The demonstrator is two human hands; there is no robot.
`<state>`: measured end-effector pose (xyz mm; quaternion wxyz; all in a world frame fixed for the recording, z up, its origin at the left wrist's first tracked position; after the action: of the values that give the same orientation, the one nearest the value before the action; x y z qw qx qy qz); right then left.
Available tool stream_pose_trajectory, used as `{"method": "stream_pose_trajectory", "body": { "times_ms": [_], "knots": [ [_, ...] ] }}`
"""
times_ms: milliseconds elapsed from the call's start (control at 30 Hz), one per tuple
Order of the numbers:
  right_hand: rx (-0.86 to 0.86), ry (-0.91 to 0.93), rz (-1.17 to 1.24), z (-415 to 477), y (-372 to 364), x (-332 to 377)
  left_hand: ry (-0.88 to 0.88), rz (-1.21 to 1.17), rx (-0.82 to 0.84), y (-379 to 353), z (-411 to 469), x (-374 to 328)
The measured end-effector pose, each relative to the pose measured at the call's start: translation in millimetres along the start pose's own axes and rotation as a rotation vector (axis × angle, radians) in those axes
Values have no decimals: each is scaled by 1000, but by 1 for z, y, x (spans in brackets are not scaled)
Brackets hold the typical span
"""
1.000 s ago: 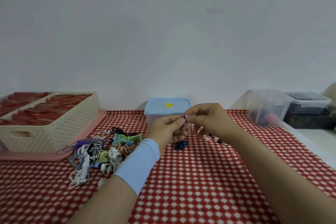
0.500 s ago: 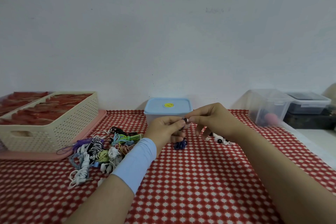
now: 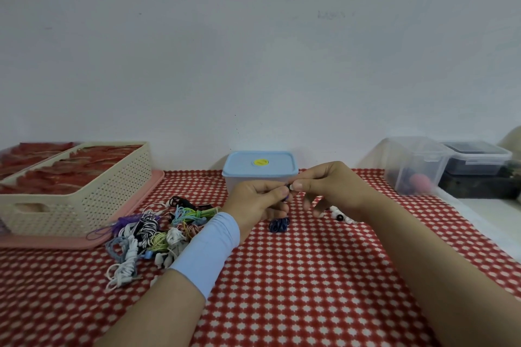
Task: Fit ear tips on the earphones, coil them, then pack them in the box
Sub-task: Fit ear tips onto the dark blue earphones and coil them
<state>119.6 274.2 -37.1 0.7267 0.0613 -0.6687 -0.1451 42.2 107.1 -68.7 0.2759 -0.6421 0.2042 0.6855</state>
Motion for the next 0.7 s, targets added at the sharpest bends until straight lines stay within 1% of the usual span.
{"method": "stream_pose_trajectory", "body": {
  "times_ms": [167,300,400,533,700],
  "knots": [
    [4,-41,7,0,-1,0,-5,27,-12,0,0,0],
    [-13,-39,66,2,-1,1,-50,11,-28,-3,0,-2],
    [-31,-57,41,2,-4,0,-48,43,-30,0,0,-1],
    [-64,-68,54,2,-6,-3,-45,45,-90,4,1,0],
    [-24,-72,86,1,-5,-3,-58,57,-88,4,2,0]
  ]
}}
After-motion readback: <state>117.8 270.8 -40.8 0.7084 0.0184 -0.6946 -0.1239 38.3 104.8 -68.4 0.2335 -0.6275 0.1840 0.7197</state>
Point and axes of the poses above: each hand's wrist, its own z-axis towards the middle knuckle, its own y-axis out of the back of the hand, x = y × z, the point moved 2 cm from there along z, towards the middle knuckle
